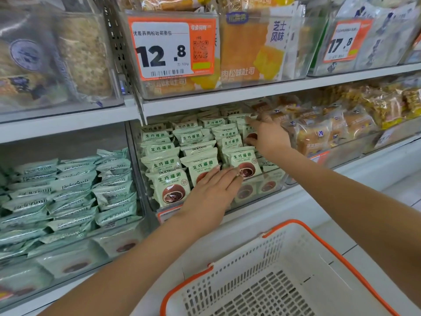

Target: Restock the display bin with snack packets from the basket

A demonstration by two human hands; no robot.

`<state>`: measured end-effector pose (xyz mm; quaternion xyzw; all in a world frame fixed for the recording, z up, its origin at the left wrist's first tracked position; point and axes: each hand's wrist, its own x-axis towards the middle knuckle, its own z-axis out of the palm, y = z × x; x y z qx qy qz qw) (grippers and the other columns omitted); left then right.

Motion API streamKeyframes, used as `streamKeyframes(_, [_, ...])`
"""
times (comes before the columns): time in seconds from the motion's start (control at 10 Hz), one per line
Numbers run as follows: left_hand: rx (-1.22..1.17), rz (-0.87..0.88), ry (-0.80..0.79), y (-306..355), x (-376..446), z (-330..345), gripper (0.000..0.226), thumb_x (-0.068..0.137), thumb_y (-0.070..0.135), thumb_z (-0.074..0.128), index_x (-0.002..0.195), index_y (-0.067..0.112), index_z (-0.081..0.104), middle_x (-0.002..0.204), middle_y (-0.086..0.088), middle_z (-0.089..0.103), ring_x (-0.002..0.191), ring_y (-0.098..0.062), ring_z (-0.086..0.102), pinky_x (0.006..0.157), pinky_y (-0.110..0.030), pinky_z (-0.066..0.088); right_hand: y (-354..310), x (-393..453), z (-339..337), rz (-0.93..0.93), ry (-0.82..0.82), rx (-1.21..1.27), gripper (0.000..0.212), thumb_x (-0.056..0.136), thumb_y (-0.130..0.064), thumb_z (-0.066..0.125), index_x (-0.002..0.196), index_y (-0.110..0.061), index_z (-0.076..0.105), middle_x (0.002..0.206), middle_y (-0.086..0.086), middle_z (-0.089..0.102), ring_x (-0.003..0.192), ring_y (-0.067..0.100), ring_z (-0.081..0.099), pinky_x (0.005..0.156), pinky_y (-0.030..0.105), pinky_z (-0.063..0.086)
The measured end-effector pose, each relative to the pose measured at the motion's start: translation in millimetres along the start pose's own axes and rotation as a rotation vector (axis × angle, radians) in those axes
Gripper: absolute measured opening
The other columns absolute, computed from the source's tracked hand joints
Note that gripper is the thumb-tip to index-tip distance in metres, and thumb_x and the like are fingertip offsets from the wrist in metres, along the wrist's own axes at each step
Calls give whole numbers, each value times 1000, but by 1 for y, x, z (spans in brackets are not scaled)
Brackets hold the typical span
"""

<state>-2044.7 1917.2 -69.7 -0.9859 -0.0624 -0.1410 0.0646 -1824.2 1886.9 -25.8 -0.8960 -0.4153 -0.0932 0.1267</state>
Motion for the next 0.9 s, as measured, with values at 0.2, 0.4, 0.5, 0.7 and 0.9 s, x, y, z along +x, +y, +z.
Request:
streamKeyframes(0.2, [-71, 8, 41, 0, 0, -2, 70, 88, -5, 42, 150, 11, 17, 159, -6, 10, 146, -20, 8, 102, -21, -24, -3, 1, 0, 24, -96, -40, 75, 90, 1, 53, 149, -34, 22, 151, 4, 29, 138, 31, 23, 94, 48, 48])
streamKeyframes(0.4, [-93, 4, 40, -1, -3, -1, 66, 91, 1, 42, 151, 11, 16, 159, -6, 11, 146, -20, 8, 105, -22, -22, -5, -9, -2, 39, -105, -109, 88, 80, 16, 44, 151, -29, 16, 149, 10, 32, 135, 34, 32, 89, 47, 50])
streamKeyframes(0.5, [-96, 1, 38, -1, -3, 0, 63, 92, 4, 43, 150, 10, 18, 158, -7, 13, 146, -20, 10, 109, -23, -18, 0, -9, 3, 13, -136, -98, 90, 79, 17, 41, 151, -31, 14, 153, 6, 29, 134, 32, 35, 90, 47, 51])
streamKeyframes(0.7, [-99, -7, 51, -2, -1, 2, 63, 92, 5, 43, 150, 11, 18, 158, -5, 13, 145, -18, 10, 108, -22, -18, 5, -13, -4, -37, -202, -54, 94, 78, 21, 38, 152, -25, 3, 158, 4, 18, 129, 35, 43, 83, 40, 52])
streamKeyframes(0.9, [-150, 11, 76, -7, -3, -3, 58, 90, 4, 49, 146, 12, 33, 155, -6, 25, 142, -22, 22, 117, -29, 3, 11, -72, -24, 61, 78, 440, 67, 88, 10, 39, 147, -20, 32, 119, 10, 61, 82, 18, 57, 68, 27, 50])
